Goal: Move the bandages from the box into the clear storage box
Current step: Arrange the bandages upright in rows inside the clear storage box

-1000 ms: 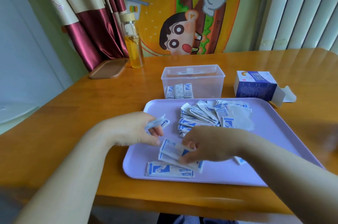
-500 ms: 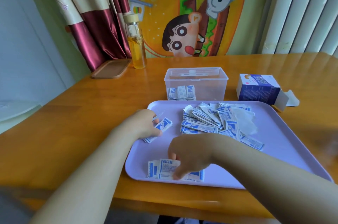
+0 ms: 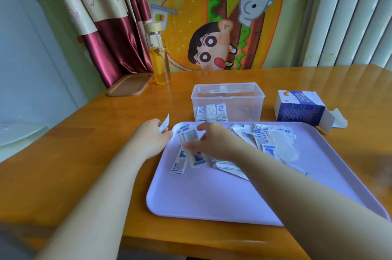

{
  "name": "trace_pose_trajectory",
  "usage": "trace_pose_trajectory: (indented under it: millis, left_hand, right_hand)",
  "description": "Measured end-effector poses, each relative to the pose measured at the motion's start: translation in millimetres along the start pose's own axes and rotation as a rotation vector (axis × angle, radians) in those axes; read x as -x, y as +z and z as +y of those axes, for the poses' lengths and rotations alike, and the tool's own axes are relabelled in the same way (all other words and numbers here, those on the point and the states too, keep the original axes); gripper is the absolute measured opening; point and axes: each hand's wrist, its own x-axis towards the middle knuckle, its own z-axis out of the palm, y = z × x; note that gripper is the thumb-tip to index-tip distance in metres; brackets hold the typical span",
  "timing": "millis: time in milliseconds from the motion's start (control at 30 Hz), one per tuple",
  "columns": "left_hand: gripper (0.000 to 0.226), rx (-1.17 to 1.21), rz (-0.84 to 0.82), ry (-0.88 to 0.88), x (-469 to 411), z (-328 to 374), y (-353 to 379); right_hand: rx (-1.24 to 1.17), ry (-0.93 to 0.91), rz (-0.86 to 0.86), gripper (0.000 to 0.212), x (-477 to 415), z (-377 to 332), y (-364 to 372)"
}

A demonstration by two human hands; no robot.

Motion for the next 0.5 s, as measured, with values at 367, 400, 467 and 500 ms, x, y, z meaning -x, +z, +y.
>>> trace_pose_trajectory:
  millis: [367, 400, 467, 500]
  left_hand:
    - [0.015, 0.111, -0.095, 0.276, 20, 38, 16]
    - [0.015, 0.122, -0.122, 0.306, 22, 44, 19]
    - [0.013, 0.087, -0.136, 0.36, 26, 53, 29]
    - [0.012, 0.05, -0.129, 0.389, 26, 58, 35]
  right_hand:
    - [0.378, -0.012, -0.021, 0.012, 59, 39, -90]
    - [0.477, 0.028, -0.078, 0.014, 66, 42, -92]
    - [0.648, 0.076, -0.124, 0.028, 76, 48, -89]
    - [0.689, 0.095, -0.132, 0.038, 79, 53, -86]
